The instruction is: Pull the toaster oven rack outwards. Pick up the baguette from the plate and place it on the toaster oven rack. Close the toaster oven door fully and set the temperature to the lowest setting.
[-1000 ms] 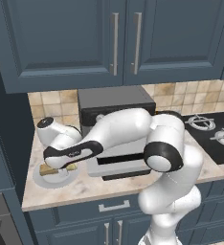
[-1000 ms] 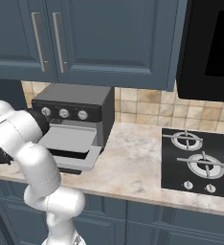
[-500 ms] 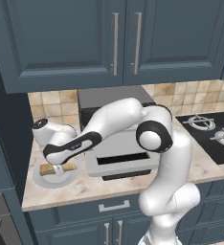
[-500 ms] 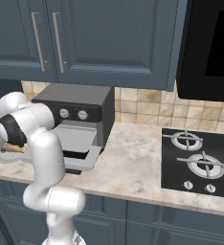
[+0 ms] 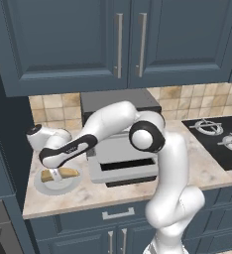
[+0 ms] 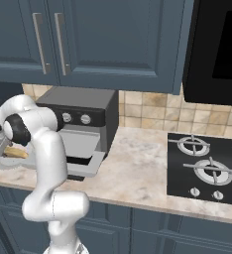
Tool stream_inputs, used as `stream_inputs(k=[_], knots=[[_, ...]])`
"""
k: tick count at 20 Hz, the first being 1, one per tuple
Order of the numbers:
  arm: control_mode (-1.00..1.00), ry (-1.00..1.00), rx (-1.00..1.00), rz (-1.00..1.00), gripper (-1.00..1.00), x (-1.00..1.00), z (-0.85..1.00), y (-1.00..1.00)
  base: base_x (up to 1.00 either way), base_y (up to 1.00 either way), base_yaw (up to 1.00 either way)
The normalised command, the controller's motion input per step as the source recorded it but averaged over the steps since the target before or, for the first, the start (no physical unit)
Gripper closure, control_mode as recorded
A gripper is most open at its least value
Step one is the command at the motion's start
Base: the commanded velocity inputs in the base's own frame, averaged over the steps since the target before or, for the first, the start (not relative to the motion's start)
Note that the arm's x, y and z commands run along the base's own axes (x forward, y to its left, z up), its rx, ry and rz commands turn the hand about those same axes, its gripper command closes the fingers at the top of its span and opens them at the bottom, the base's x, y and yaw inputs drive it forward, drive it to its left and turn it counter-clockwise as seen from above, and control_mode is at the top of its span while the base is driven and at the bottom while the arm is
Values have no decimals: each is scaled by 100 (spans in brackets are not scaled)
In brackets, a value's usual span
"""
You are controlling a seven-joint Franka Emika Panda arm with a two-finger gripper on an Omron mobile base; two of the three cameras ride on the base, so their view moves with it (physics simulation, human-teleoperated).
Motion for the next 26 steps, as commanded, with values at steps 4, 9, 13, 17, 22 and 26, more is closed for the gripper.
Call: stream_inputs(k=[4, 9, 13, 17, 22, 26], knots=[[-100, 2, -1, 0, -100, 29, -19, 8, 0, 0, 0], [-100, 0, 0, 0, -100, 20, -23, 1, 0, 0, 0], [-100, 0, 0, 0, -100, 1, -34, 0, 0, 0, 0], [-100, 0, 0, 0, -100, 0, -48, 0, 0, 0, 0], [-100, 2, 0, 0, -100, 0, -58, 0, 0, 0, 0], [-100, 0, 0, 0, -100, 0, -53, 0, 0, 0, 0]])
